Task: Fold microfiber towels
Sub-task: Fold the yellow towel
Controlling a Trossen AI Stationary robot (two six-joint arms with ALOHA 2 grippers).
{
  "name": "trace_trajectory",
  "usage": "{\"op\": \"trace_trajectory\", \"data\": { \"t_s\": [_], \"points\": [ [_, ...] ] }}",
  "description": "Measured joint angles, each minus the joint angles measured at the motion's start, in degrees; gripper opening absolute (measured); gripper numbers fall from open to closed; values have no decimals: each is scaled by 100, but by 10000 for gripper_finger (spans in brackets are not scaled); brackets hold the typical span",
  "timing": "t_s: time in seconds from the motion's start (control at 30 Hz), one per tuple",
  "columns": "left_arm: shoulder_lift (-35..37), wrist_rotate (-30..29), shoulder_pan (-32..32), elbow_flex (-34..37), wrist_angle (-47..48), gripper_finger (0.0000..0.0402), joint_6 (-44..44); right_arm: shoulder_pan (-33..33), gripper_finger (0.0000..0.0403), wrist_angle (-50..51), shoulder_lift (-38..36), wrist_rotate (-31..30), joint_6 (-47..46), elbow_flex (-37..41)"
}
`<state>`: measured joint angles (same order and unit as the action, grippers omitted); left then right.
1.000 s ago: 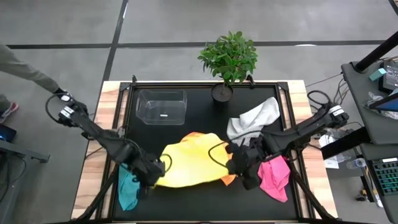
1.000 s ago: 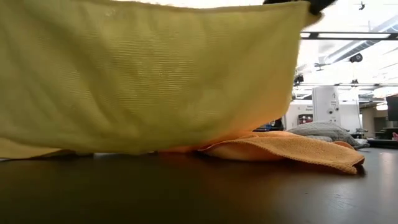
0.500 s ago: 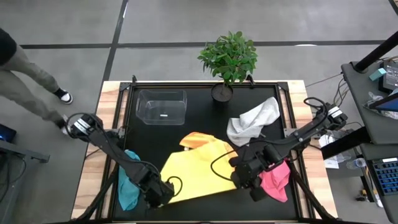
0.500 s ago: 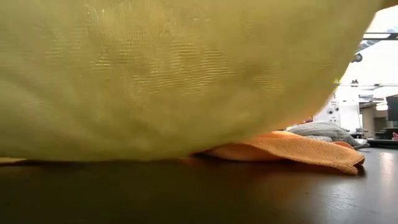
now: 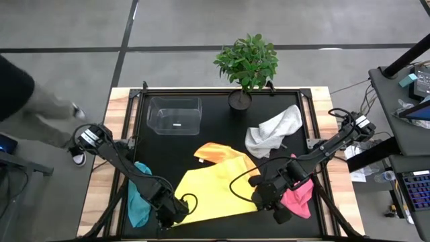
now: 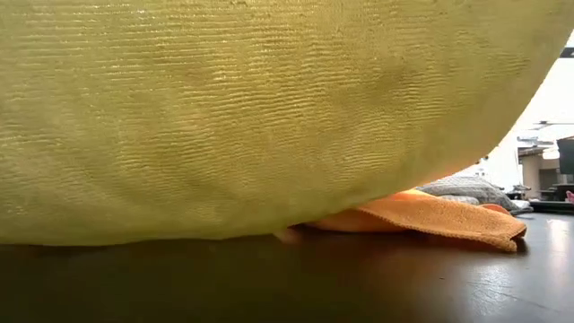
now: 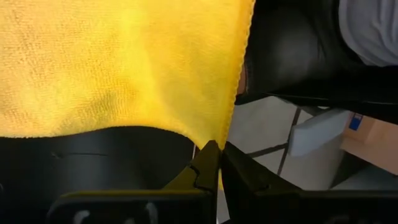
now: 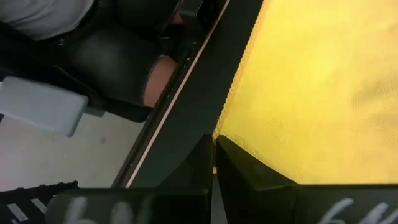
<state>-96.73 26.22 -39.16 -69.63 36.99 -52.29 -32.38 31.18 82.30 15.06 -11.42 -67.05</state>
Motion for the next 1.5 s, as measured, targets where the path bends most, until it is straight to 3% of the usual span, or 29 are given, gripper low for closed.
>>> {"op": "trace_trajectory", "data": {
  "t_s": [0.3,0.43,0.73,0.9,1.13,1.37,1.5],
  "points": [
    [2,-423,0,358,1,0,13,82,8,-46,4,-976,-7,166],
    [4,-703,27,541,11,0,61,269,8,-87,4,-1746,-71,371],
    [56,-1176,128,665,-70,0,649,599,8,-138,0,-1813,-75,658],
    [517,-1328,122,511,-99,0,1098,588,8,-133,-105,-1955,266,446],
    [1989,-2678,160,505,469,0,1280,627,8,68,-713,-2816,1156,-17],
    [3621,-4678,398,510,932,0,1813,1004,8,-240,-1216,-4930,2194,-308],
    [4402,-5496,721,490,915,0,2631,1432,8,-1043,-1276,-5610,2759,-308]
  ]
}}
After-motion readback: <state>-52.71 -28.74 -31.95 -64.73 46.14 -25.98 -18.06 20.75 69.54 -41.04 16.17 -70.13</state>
